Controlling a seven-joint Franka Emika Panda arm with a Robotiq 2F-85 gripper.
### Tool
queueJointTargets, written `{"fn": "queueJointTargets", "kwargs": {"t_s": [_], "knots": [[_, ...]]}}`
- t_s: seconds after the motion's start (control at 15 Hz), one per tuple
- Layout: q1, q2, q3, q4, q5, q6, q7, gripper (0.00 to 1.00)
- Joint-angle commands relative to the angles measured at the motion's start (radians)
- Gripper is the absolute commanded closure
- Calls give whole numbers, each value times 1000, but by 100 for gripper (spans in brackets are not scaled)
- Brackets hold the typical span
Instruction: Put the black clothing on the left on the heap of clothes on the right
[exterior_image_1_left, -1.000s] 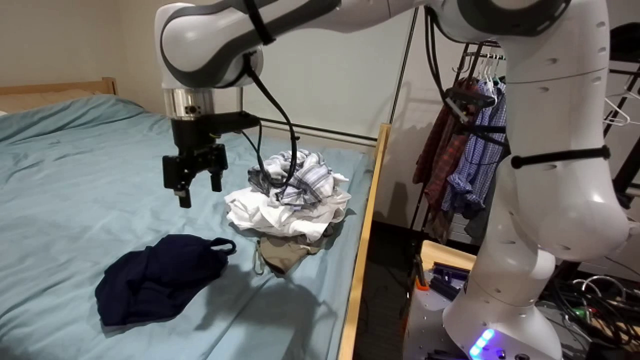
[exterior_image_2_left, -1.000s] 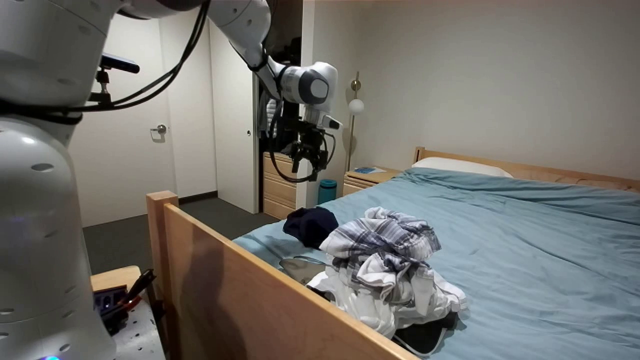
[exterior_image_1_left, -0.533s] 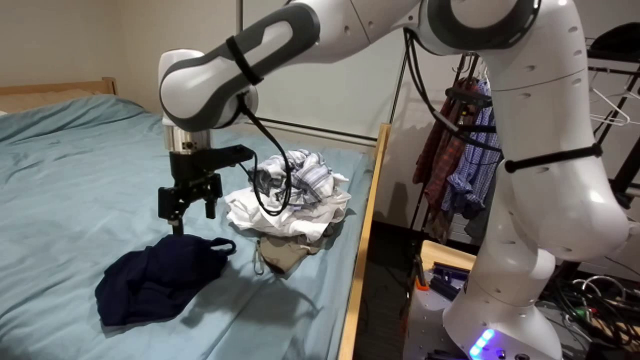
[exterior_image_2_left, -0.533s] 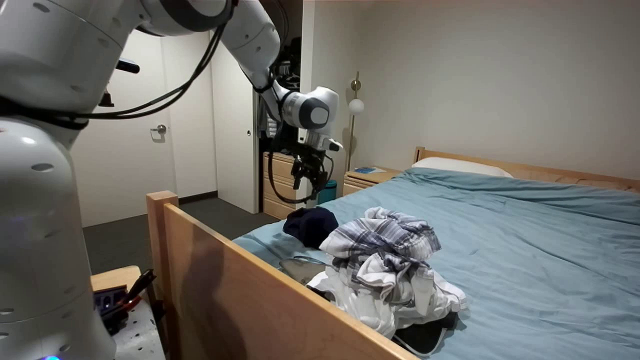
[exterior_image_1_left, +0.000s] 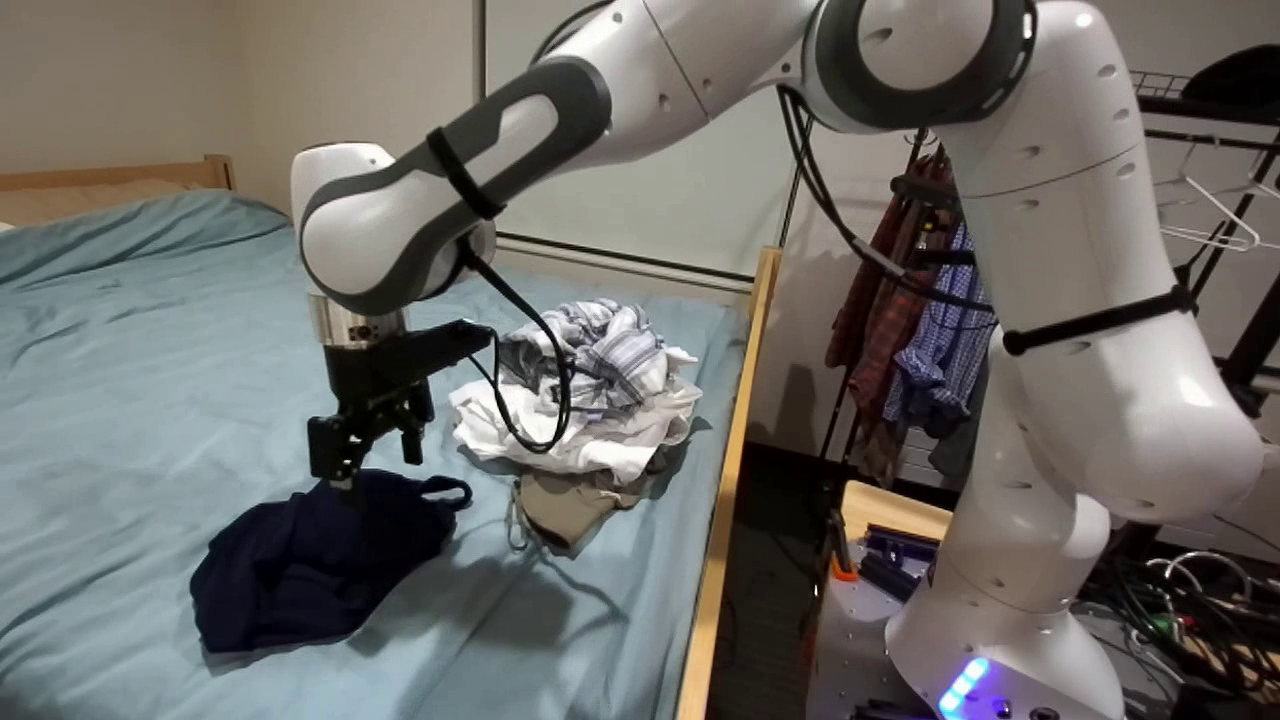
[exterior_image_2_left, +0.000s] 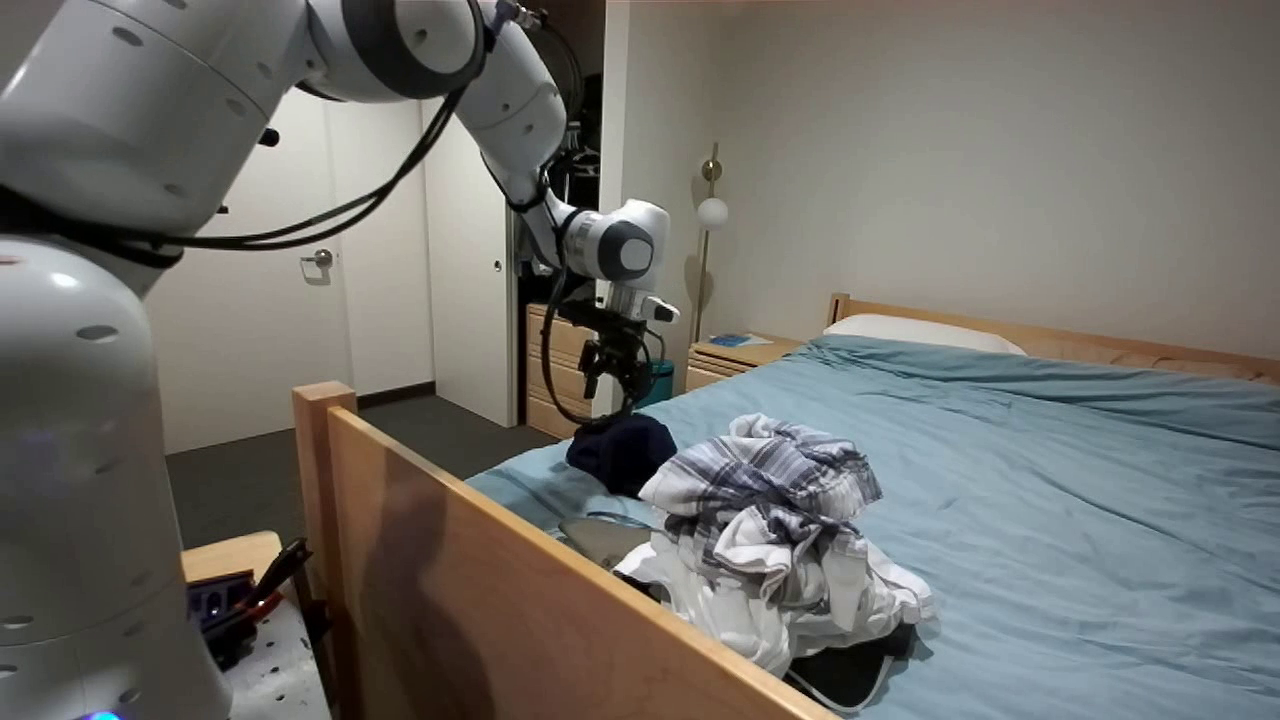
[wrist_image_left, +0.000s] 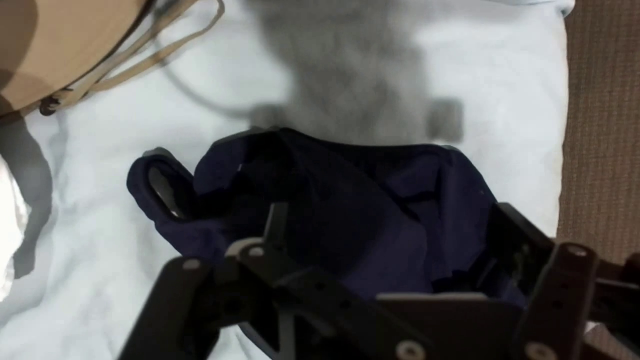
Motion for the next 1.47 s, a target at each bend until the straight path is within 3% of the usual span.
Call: {"fn": "queueJointTargets", "kwargs": {"t_s": [0.0,0.53,1.4], "knots": [[63,96,-26,126,-97,-28,36,0],[139,259,-74,318,-218,-61,53,0],[130,498,-107,567,-216,-181,30,0]]}}
